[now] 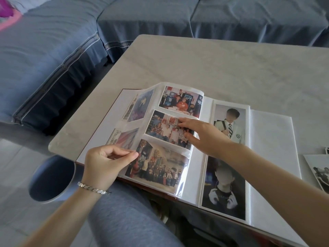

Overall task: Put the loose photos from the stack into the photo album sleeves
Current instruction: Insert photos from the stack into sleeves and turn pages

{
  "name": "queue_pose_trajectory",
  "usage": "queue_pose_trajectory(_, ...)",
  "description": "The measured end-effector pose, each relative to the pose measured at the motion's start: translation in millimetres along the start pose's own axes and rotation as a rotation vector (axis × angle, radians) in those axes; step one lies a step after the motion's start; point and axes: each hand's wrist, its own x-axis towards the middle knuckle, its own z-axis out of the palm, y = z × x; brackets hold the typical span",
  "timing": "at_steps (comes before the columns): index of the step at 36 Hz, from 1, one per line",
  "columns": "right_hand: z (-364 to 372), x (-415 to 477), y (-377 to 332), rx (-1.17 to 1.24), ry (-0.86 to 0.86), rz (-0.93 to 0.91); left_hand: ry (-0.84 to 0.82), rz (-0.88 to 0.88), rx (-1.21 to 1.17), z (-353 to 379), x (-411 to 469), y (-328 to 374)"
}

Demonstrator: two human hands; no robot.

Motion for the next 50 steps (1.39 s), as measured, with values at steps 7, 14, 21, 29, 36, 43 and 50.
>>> queue_pose_trajectory(7, -1, -1, -1, -0.001, -0.006, 0.001, -0.017, -0.185, 0.026, -1, 4, -3)
queue_pose_trajectory(14, 1, -2, -3, -0.046, -0.021, -0.02, -0.184, -0.257, 0.333, 8, 11, 0)
queue_pose_trajectory(21, -4, -24, 6, -0.054, 0.006, -0.014, -0.342, 0.609, 0.61, 57, 4, 23)
queue_pose_trajectory(29, -18, -69, 48, -0.016, 0.042, 0.136, -0.67, 0.393, 1.068, 101, 23, 8)
queue_pose_trajectory(36, -30, -113, 81, -0.013, 0.086, 0.244, -0.345, 0.328, 0.957, 122, 26, 40)
queue_pose_trajectory(43, -48, -164, 99, -0.114, 0.222, 0.338, -0.524, 0.077, 0.534, 172, -2, 74)
queue_pose_trajectory(50, -73, -205, 133, -0.096, 0.458, 0.866, -0.543, -0.166, 0.484, 201, -1, 78)
